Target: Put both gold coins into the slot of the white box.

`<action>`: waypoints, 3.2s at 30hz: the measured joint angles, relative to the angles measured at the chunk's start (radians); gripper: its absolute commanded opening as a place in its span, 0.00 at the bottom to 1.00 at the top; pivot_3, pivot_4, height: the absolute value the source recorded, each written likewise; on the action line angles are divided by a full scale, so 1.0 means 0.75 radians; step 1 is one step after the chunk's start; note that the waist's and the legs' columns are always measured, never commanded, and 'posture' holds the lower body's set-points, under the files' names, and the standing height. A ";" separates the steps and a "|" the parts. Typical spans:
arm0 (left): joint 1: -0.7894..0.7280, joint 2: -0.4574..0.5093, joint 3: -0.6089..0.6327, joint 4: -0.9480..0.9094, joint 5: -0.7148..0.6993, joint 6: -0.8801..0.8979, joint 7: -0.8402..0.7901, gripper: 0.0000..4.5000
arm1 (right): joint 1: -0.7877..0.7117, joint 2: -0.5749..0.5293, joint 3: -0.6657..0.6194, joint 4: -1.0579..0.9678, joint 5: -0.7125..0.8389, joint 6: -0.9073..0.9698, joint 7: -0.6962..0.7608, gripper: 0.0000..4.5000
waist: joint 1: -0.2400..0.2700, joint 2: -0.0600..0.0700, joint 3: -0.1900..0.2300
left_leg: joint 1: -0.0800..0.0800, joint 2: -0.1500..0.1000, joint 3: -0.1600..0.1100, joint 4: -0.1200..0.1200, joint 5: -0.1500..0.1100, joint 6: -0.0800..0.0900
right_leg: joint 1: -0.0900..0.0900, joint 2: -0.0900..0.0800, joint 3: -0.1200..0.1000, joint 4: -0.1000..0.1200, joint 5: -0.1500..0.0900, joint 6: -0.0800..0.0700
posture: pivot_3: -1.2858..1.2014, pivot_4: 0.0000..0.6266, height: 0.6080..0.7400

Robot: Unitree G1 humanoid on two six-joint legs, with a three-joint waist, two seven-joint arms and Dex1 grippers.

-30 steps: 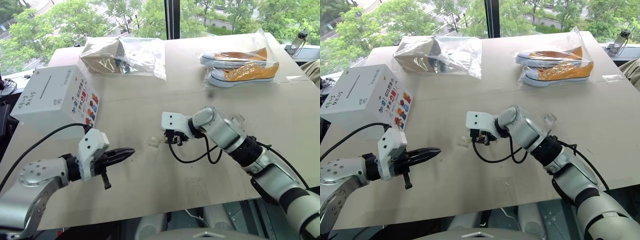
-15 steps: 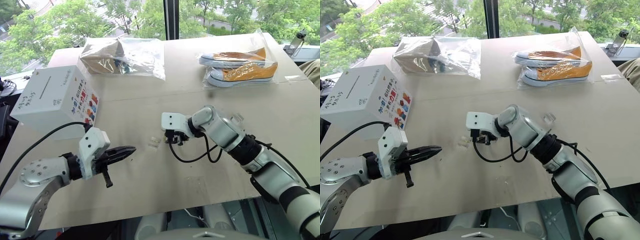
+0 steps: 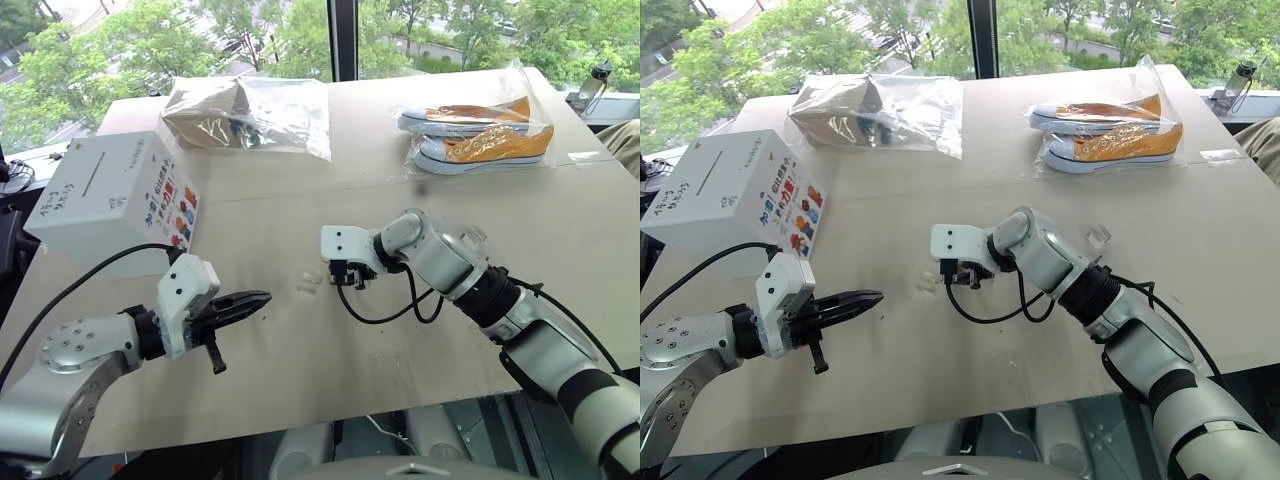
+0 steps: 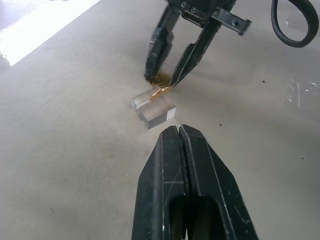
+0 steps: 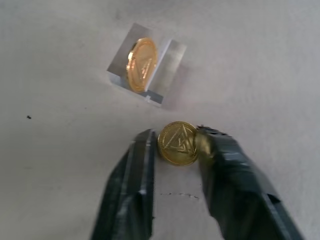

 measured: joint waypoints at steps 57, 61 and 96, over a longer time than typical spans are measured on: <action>0.046 -0.021 0.000 0.002 0.006 -0.004 0.001 0.00 | 0.007 0.136 -0.116 0.146 0.008 0.052 0.009 0.38 | -0.041 0.000 -0.001 | 0.005 0.009 0.003 0.000 0.000 -0.001 | 0.001 0.009 0.003 0.001 0.004 -0.006 | 0.52 0.24 1.00; 0.046 -0.021 0.000 0.002 0.006 -0.004 0.001 0.00 | 0.017 0.163 -0.127 0.146 0.008 0.087 -0.018 0.38 | -0.042 0.000 -0.001 | 0.008 0.015 0.007 -0.001 -0.001 0.000 | 0.002 0.015 0.003 0.001 0.006 -0.009 | 0.52 0.24 1.00; 0.047 -0.026 0.002 0.006 0.017 -0.006 -0.003 0.00 | 0.067 0.274 -0.165 0.167 0.012 0.150 -0.209 0.13 | -0.043 0.000 -0.001 | 0.028 0.040 0.021 -0.003 -0.004 -0.008 | 0.011 0.029 -0.001 -0.001 0.014 -0.023 | 0.52 0.24 1.00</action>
